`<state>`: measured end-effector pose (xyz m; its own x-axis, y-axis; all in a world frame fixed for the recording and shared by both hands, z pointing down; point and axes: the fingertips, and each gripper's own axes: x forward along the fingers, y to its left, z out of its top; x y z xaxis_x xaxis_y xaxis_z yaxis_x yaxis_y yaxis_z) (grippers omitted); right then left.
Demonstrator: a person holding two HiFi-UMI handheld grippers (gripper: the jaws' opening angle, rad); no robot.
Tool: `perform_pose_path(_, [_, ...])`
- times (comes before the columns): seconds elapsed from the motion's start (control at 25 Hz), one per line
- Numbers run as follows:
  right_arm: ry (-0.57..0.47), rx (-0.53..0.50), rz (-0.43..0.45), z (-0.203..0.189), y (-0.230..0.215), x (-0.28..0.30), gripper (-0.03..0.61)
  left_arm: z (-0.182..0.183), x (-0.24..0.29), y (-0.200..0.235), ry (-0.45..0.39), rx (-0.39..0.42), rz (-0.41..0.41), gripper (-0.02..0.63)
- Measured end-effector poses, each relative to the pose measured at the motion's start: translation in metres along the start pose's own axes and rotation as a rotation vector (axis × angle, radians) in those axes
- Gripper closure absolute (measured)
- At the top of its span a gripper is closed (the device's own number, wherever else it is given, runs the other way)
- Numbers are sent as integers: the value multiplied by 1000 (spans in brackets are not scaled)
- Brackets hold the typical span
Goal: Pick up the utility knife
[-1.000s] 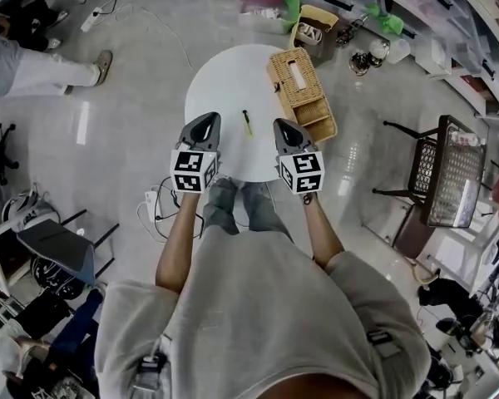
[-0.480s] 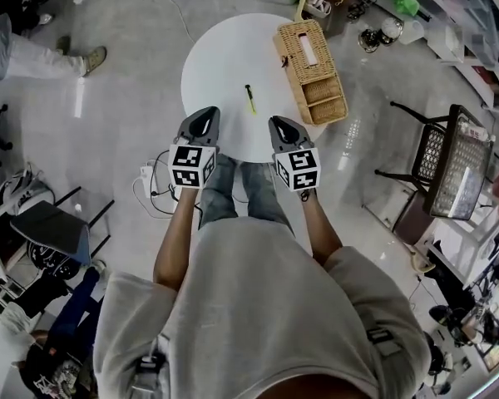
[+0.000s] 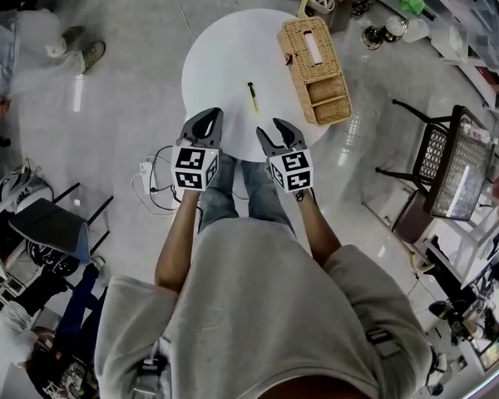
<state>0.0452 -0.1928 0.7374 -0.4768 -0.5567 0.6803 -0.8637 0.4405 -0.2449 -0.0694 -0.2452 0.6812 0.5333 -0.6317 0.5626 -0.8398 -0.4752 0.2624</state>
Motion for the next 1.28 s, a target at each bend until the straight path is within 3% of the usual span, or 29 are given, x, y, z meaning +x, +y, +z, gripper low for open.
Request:
perform_pose_path(0.72, [182, -1, -22, -4, -25, 102, 399, -13, -4, -1, 19, -21, 0, 591])
perform_pose_path(1.04, [205, -35, -111, -3, -31, 105, 485, -19, -10, 1, 28, -26, 2, 591])
perform_pose_path(1.28, [217, -43, -111, -2, -35, 106, 508, -21, -10, 4, 30, -28, 6, 591])
